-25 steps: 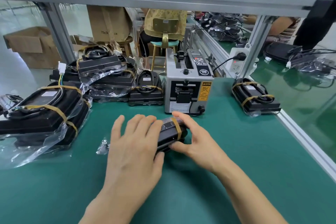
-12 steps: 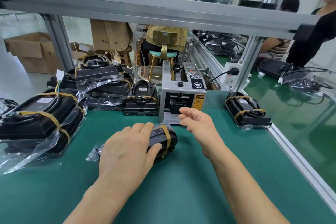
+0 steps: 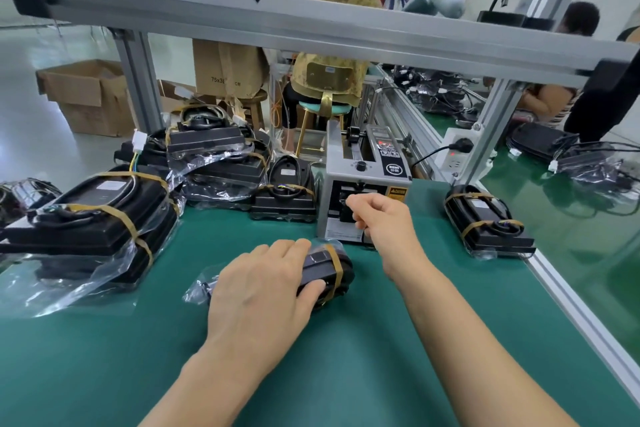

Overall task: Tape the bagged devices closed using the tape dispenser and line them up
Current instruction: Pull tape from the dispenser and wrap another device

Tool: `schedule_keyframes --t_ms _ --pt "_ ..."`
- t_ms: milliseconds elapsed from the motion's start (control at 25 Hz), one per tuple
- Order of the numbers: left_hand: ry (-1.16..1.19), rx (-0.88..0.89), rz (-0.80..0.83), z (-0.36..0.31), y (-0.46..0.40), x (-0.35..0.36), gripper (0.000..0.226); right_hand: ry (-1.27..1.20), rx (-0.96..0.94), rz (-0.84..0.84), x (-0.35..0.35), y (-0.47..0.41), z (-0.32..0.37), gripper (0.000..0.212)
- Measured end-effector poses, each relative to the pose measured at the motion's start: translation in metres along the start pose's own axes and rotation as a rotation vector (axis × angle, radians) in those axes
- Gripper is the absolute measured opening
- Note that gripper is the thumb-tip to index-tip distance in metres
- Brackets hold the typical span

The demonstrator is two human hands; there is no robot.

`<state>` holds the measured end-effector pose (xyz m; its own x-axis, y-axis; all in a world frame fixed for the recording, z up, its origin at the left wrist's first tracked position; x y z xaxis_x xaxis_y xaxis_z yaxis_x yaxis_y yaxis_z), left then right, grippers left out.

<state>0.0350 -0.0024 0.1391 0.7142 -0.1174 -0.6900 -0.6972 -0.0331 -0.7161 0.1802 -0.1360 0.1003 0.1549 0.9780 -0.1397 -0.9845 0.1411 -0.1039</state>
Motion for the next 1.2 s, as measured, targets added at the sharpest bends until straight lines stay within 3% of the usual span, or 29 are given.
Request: schedule_keyframes --t_ms 200,640,880,1200 --pt "0.011 -0.029 -0.006 0.003 0.001 0.001 0.045 -0.077 -0.091 0.229 0.010 0.062 0.006 0.010" --pt "0.030 -0.061 0.005 0.003 0.003 0.002 0.044 -0.038 -0.020 0.197 0.015 0.076 -0.001 0.026" --pt "0.016 -0.046 0.012 0.000 0.004 0.002 0.040 -0.009 -0.039 0.202 0.019 0.078 -0.003 0.014" --pt "-0.007 -0.065 0.156 0.005 0.007 0.004 0.070 -0.151 0.038 0.181 -0.001 0.082 -0.013 0.018"
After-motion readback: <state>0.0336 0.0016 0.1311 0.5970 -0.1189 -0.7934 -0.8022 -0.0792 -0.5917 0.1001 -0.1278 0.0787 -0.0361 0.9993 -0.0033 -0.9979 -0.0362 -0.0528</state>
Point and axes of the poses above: each hand's wrist, its own y-axis away from the middle knuckle, its own x-axis out of the palm, z = x × y, the point moved 9 cm from there along -y, towards the middle knuckle, and after that the axes turned 11 degrees about -z, right-handed, at the moved point
